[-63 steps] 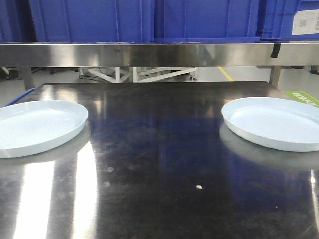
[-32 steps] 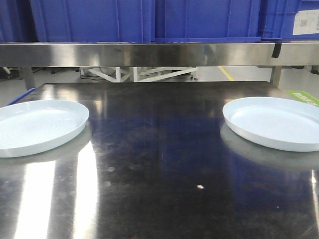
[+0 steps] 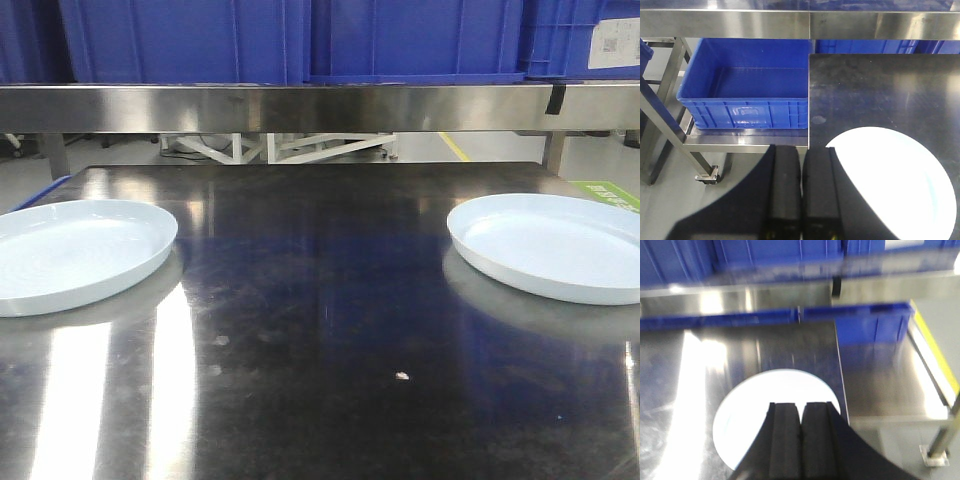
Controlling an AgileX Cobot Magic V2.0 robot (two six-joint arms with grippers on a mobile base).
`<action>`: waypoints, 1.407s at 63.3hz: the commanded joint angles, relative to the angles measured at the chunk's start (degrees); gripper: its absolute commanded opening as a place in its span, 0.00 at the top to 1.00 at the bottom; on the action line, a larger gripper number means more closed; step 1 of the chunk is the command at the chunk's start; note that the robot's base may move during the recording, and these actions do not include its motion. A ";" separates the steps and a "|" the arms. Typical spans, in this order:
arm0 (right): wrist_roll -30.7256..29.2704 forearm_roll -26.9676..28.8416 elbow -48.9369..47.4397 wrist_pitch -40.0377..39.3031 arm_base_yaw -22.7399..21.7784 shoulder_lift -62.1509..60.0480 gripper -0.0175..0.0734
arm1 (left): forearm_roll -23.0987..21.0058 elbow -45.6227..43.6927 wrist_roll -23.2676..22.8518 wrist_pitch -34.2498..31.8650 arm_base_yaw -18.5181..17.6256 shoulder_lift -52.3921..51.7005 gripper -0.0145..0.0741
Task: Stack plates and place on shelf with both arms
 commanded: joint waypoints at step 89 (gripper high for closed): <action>-0.37 6.24 -7.98 -2.10 -0.20 19.58 0.16 | -7.70 -2.27 0.03 3.61 -0.23 8.09 0.23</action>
